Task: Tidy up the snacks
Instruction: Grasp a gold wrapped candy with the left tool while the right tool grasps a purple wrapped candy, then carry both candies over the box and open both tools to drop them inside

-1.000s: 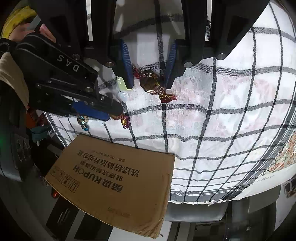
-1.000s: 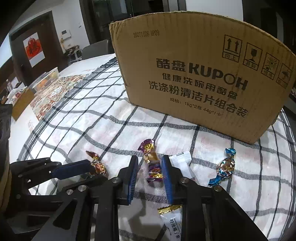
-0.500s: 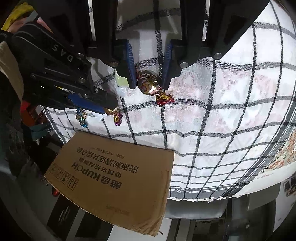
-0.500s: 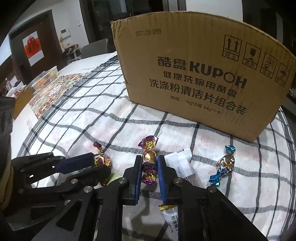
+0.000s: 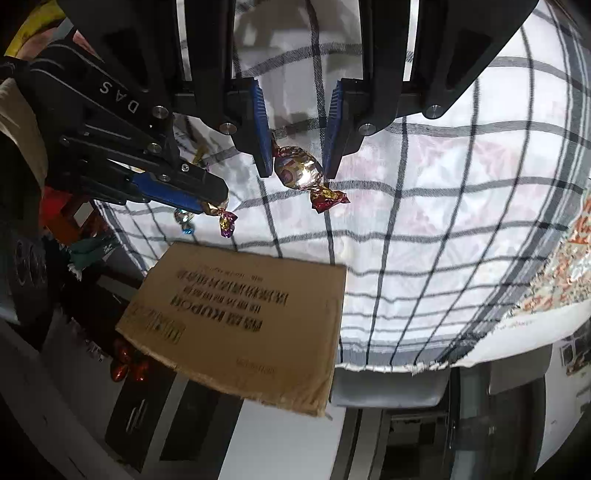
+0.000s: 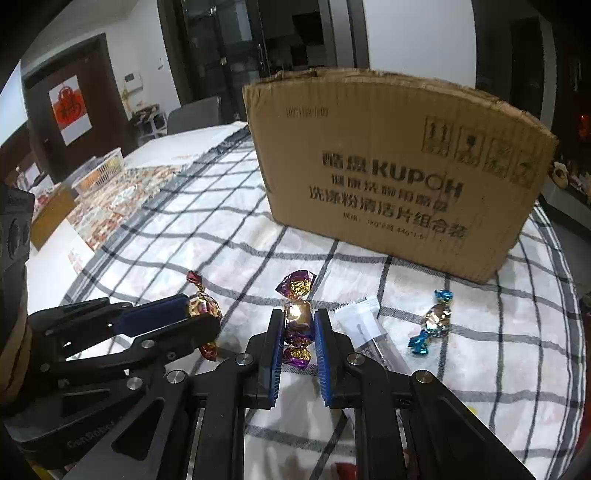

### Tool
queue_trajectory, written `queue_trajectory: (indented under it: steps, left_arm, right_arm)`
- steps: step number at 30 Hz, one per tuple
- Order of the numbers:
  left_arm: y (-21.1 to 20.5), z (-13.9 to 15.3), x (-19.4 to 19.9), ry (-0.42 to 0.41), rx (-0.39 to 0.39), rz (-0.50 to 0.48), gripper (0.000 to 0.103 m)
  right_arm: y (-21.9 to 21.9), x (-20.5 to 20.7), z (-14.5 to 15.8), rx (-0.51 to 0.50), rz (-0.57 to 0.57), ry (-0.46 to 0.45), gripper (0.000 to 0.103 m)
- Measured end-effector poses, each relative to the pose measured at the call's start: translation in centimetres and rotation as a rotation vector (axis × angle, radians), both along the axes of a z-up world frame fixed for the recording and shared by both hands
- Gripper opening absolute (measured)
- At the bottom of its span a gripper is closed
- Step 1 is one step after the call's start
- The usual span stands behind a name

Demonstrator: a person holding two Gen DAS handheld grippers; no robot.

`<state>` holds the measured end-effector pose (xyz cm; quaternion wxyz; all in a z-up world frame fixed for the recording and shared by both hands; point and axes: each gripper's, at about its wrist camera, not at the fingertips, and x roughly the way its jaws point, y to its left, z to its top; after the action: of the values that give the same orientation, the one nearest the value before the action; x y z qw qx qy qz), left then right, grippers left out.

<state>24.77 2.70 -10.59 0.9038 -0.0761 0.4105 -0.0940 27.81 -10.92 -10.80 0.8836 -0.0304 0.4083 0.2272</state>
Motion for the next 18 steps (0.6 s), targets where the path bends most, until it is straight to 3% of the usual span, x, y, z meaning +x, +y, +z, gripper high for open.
queue_trajectory:
  steps: [18]
  left_arm:
    - [-0.9,9.0,-2.5,-0.2,0.014,-0.039,0.028]
  right_arm:
    - [-3.4,-3.3,8.4,0.097,-0.087,-0.16,0.018]
